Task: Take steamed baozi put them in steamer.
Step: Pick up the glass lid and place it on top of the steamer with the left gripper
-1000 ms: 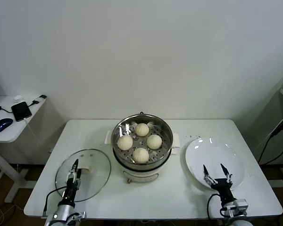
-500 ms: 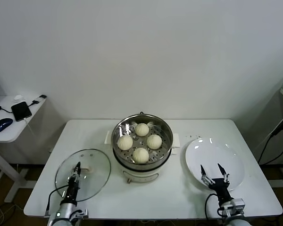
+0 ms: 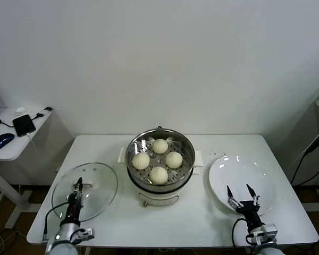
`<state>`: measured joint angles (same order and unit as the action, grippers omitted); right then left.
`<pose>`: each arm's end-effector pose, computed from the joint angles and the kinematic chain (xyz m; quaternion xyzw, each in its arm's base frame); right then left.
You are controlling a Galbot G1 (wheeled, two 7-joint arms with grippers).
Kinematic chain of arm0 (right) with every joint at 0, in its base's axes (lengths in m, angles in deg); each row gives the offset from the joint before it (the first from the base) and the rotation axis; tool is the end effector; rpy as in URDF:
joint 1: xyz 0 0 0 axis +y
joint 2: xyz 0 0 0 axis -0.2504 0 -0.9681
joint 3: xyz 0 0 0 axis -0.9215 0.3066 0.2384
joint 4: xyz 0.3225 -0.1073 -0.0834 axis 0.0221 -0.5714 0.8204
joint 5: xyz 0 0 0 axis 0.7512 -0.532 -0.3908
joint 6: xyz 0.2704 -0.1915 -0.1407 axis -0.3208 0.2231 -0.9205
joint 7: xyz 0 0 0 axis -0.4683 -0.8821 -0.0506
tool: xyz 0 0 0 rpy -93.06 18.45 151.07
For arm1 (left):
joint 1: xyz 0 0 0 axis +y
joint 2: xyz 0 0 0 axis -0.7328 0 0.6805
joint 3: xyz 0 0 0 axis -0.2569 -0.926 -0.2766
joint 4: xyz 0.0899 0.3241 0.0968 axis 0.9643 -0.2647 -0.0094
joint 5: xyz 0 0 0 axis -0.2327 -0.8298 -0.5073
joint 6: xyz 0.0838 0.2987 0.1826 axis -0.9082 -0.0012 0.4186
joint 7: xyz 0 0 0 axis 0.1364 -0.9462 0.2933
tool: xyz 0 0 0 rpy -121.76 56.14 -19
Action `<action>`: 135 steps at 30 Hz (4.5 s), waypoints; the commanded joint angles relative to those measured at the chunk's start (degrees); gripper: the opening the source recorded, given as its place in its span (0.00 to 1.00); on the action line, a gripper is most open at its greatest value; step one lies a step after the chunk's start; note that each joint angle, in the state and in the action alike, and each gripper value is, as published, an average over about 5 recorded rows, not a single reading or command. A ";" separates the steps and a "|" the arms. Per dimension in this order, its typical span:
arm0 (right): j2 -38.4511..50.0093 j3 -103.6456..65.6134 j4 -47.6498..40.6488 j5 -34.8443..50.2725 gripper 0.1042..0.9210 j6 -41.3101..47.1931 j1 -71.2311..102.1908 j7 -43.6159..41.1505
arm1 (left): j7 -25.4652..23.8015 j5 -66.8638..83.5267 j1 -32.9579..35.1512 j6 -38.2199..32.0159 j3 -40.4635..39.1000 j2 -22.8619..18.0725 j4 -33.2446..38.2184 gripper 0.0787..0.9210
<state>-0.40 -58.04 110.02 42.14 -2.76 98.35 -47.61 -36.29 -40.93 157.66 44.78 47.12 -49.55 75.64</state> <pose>0.2079 -0.1316 -0.4298 0.0253 -0.9959 0.0275 0.0830 0.2216 0.1194 -0.4341 0.0534 -0.6995 -0.7100 0.0621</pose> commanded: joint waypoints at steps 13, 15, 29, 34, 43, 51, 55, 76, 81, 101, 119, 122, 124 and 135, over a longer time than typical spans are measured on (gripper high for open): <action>0.31 -0.29 5.24 -5.58 0.88 4.01 2.42 3.17 | -22.72 10.39 -2.64 24.18 -3.26 10.14 34.53 0.07; 0.32 -0.25 5.09 -5.57 0.88 3.48 2.60 2.99 | -23.77 7.48 -4.72 26.61 -7.66 9.51 35.66 0.07; 0.51 -0.14 2.87 -5.14 0.88 0.24 3.02 2.31 | -34.12 -11.82 -18.32 34.95 -34.33 -2.43 30.59 0.07; 0.58 -0.26 2.33 -4.37 0.88 -0.31 3.17 2.44 | -35.14 -16.78 -20.54 35.97 -38.48 -8.16 26.37 0.07; 0.62 -0.55 1.62 -3.53 0.88 -1.26 3.53 2.85 | -34.93 -21.54 -22.23 36.34 -42.75 -16.27 19.49 0.07; -0.14 -0.92 1.31 -3.43 0.88 -1.97 3.65 3.26 | -32.33 -22.53 -23.82 36.36 -43.24 -19.15 13.44 0.07; -0.65 -1.06 1.28 -3.55 0.88 -2.27 3.55 3.50 | -31.47 -23.04 -24.11 36.26 -42.89 -19.37 11.59 0.07; -1.71 -1.14 1.86 -4.90 0.88 -2.99 3.69 4.09 | -29.03 -23.38 -22.85 35.16 -39.28 -15.31 9.46 0.07; -1.84 -1.12 2.04 -5.05 0.88 -2.93 3.76 4.07 | -28.27 -22.68 -22.49 34.92 -38.79 -15.18 8.68 0.07; -2.62 -0.76 1.45 -5.45 0.88 -3.56 3.80 3.83 | -27.74 -22.14 -22.38 34.99 -40.36 -15.90 9.75 0.07; -3.41 -0.45 1.15 -6.67 0.88 -4.23 3.19 3.73 | -27.27 -22.85 -22.69 33.91 -38.98 -15.77 7.25 0.07; -3.47 -0.37 1.28 -6.86 0.88 -4.39 3.25 3.48 | -27.33 -23.19 -22.36 33.79 -38.64 -15.61 7.34 0.07; -3.46 -0.29 1.40 -6.89 0.88 -4.45 3.36 3.13 | -27.44 -23.18 -22.35 33.68 -38.58 -15.50 7.52 0.07; -3.32 0.17 2.18 -7.50 0.88 -3.15 3.50 1.63 | -28.02 -16.72 -22.98 32.27 -41.55 -14.00 12.70 0.35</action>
<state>-3.76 -58.08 111.98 35.08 -6.56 101.79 -45.24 -64.68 -59.65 134.92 78.37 5.85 -63.27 87.31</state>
